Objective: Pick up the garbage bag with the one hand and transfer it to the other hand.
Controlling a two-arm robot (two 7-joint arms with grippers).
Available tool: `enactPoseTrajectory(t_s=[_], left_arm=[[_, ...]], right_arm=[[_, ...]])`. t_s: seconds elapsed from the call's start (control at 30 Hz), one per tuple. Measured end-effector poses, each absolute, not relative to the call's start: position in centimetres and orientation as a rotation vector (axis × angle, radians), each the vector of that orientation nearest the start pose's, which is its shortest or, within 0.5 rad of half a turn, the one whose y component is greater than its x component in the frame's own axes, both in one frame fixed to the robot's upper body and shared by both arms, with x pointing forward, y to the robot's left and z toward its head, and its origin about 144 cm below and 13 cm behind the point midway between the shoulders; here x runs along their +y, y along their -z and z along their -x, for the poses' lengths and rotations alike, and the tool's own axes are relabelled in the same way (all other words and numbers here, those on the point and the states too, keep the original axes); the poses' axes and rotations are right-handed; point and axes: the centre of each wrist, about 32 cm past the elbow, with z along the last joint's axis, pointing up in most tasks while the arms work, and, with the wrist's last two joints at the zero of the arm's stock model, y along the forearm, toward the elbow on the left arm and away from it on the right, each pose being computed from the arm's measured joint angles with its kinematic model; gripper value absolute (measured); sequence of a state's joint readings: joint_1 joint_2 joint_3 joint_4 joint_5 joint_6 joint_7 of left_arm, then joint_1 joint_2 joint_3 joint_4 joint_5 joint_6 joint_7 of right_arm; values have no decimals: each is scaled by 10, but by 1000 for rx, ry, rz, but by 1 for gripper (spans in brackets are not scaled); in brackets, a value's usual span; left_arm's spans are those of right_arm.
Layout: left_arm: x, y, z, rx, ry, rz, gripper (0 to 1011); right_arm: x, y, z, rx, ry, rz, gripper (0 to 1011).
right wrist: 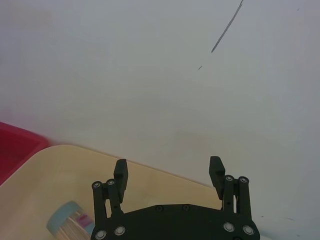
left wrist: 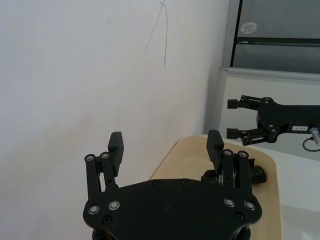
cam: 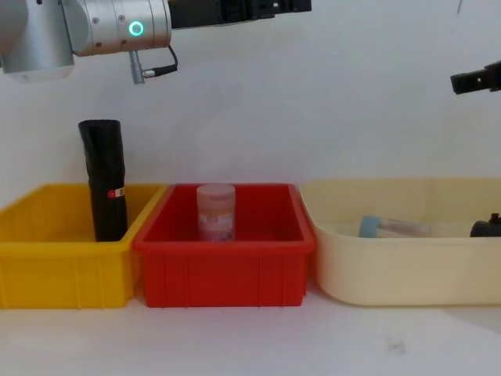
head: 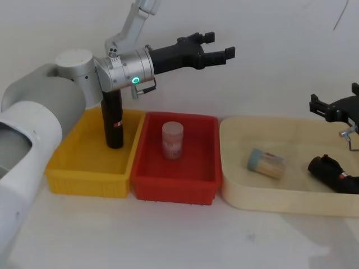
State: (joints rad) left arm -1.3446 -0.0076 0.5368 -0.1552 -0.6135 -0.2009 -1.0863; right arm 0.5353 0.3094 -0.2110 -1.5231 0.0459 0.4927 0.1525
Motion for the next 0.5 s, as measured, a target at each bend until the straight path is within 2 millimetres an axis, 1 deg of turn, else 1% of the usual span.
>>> enactPoseTrajectory(t_s=[0.5], left_arm=[[197,-1349,-731,-79,-410,118,1001]], right_arm=[[-260,-1325,-570,-200,1361,303,1000]])
